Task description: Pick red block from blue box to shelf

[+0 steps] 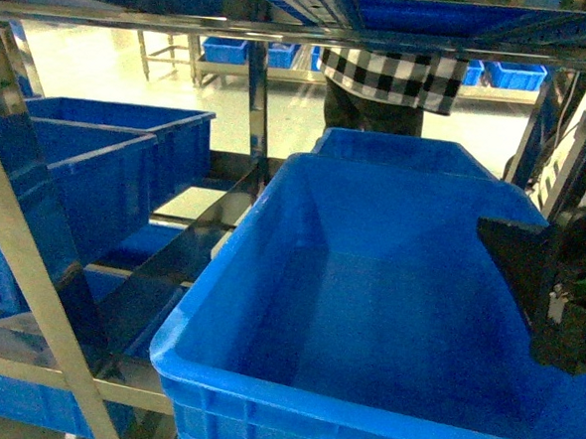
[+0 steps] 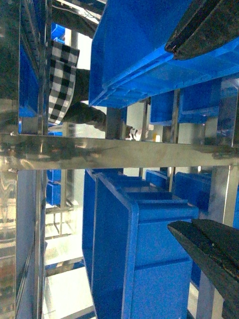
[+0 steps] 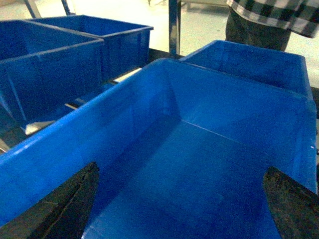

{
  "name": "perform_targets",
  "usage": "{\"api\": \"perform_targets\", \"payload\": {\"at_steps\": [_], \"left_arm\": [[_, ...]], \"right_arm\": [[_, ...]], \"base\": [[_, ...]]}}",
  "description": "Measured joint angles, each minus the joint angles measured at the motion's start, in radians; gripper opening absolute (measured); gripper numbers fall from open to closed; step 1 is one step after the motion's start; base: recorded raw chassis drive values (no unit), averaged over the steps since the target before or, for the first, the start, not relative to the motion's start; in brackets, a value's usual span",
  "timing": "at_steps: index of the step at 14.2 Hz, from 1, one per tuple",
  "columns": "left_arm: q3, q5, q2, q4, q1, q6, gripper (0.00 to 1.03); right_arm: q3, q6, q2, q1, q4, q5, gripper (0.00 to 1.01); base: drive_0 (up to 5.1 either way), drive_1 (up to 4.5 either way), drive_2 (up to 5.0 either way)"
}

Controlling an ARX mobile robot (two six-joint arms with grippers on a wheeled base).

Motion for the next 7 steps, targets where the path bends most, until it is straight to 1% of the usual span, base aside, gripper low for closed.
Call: {"api": "perform_targets", "payload": {"at_steps": [1, 4, 5, 6, 7], "left_arm": [[0.000, 0.000, 0.000, 0.000, 0.000, 0.000, 0.98], [0.000, 0.000, 0.000, 0.000, 0.000, 0.000, 0.98], [0.000, 0.000, 0.000, 0.000, 0.000, 0.000, 0.98], [0.000, 0.000, 0.000, 0.000, 0.000, 0.000, 0.98], [0.000, 0.000, 0.000, 0.000, 0.000, 0.000, 0.98]], "right_arm": [[0.018, 0.029, -0.043, 0.000, -0.046, -0.016, 0.98], [0.021, 0.113, -0.146, 0.034, -0.168, -0.009, 0.98], [0.012, 0.130, -0.184, 0.045, -0.202, -0.007, 0.98], [-0.011, 0.142, -0.214, 0.046, -0.238, -0.004, 0.98], [-0.035, 0.148, -0.232, 0.045, -0.264, 0.013, 0.98]], "base": [[0.0, 0.00, 0.0], [0.0, 0.00, 0.0], [0.0, 0.00, 0.0], [0.0, 0.00, 0.0], [0.0, 0.00, 0.0]]}}
